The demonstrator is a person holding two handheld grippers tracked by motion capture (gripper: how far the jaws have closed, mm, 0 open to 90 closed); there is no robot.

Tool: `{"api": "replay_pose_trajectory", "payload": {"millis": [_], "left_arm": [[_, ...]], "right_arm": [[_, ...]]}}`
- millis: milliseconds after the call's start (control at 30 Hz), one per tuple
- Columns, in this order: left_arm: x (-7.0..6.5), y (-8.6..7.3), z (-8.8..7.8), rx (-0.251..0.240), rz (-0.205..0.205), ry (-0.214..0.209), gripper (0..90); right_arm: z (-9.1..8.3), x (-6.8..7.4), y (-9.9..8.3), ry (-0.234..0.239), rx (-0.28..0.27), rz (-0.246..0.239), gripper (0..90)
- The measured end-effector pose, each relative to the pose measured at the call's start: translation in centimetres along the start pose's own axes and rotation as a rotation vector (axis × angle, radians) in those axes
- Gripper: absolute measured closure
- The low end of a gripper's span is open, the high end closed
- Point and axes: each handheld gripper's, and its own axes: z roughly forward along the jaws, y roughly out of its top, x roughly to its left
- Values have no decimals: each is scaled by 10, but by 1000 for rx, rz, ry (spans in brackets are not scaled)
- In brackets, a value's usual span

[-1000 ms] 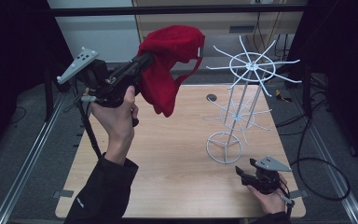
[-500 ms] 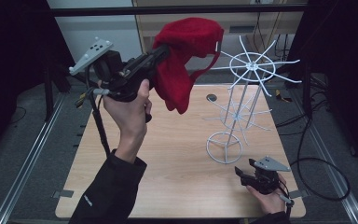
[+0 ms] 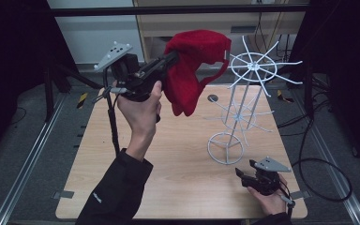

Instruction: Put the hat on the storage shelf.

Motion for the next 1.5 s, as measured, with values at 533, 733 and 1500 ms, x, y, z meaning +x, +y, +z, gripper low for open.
{"api": "replay_pose_trajectory", "payload": {"millis": [533,733,1500], "left_arm": [[35,-36,1,106,0,74,825],[40,-48,0,153,16,77,806],[54,-93,-46,160,188,-84,339]], "right_arm": [[1,0,0,0,5,-5,337],[1,0,0,0,5,-10,337],[2,1,-1,2,11,-5,335]]}}
